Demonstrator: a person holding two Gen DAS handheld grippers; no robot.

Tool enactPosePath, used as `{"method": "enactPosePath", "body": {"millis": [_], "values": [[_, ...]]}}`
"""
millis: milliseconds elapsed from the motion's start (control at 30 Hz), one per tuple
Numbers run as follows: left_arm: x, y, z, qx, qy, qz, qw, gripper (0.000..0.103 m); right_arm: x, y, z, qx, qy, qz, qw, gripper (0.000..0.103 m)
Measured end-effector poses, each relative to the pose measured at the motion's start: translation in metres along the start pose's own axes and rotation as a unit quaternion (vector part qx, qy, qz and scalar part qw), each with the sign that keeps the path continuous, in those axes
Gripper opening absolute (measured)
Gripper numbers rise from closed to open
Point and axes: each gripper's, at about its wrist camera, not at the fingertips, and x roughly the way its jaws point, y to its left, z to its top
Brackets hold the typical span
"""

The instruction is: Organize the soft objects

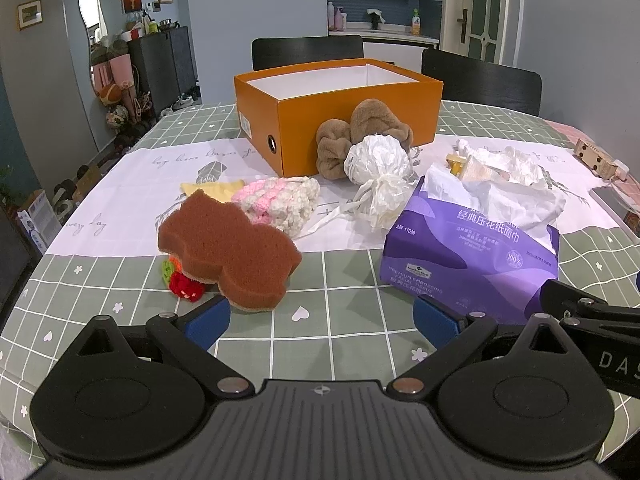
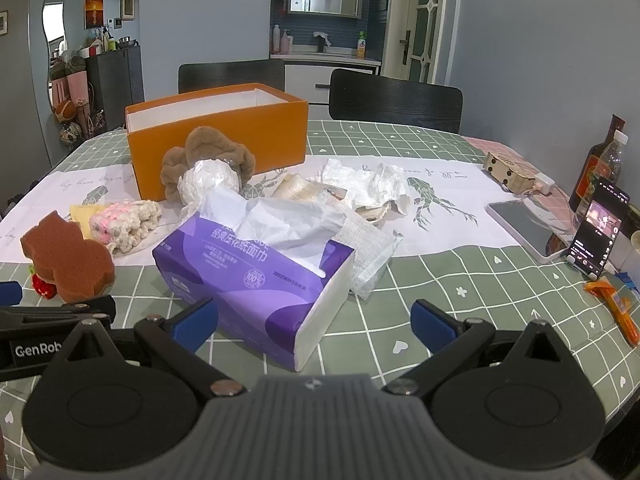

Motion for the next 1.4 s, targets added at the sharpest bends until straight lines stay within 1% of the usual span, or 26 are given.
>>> {"method": "enactPosePath", "body": {"millis": [1100, 1200, 1300, 1400], "values": [[-0.001, 0.0, 0.002, 0.0, 0.002, 0.002, 1.0, 0.103, 0.0, -0.001, 0.002, -0.003, 0.0, 0.002, 1.0, 0.1], [0.0, 0.004, 0.003, -0.002, 0.002, -0.006, 1.0, 0.103, 0.0, 0.0, 0.003, -0.006, 0.0, 0.005, 1.0, 0.101], [0.005, 0.013, 0.004, -0.015, 0.006, -0.001, 0.9999, 0.103, 0.0, -0.004, 0.002, -0.01, -0.008, 0.003, 1.0, 0.1], [0.012, 0.029, 0.005, -0.037, 0.01, 0.002, 0.9993, 0.103, 0.001, -0.014, 0.003, -0.01, -0.016, 0.022, 1.0, 0.101]]}}
